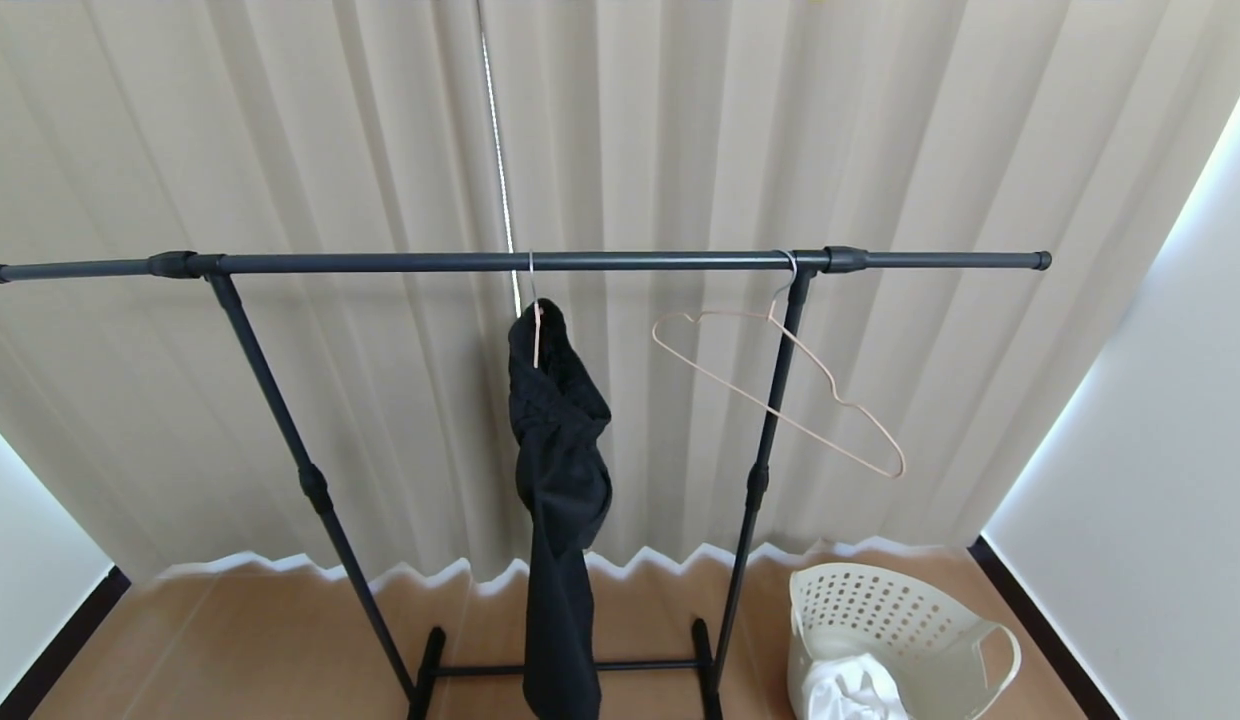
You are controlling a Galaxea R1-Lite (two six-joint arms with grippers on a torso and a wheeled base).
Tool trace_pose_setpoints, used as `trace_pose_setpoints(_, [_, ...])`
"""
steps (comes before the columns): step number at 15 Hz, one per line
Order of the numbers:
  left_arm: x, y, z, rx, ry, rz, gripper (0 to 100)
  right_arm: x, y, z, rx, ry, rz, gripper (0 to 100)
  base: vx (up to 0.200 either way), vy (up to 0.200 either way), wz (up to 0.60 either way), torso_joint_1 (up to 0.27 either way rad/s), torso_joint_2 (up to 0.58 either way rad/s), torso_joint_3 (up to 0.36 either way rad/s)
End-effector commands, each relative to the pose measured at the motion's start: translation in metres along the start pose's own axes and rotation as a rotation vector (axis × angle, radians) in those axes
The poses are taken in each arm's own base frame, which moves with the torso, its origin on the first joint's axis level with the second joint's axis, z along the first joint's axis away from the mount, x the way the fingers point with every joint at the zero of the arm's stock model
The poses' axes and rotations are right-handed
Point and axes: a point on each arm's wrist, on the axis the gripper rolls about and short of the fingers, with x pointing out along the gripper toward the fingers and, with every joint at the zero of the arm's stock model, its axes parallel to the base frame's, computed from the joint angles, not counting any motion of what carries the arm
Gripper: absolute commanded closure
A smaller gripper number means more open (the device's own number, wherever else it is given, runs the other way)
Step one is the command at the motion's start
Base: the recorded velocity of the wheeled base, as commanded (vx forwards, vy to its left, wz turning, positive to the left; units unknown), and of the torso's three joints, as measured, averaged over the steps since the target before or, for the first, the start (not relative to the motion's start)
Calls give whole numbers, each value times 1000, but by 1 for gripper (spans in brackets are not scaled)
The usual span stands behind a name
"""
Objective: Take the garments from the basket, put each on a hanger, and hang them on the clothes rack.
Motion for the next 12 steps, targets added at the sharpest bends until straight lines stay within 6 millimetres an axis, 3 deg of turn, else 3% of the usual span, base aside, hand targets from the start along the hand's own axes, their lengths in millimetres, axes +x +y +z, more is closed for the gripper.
trace_pose_setpoints(1, [0,0,0,-1,3,0,0,0,0,0,1,1,0,0,0,0,0,-139,344,188])
trace_pose_setpoints(12, [0,0,0,-4,3,3,0,0,0,0,4,0,0,0,0,0,0,-155,363,207])
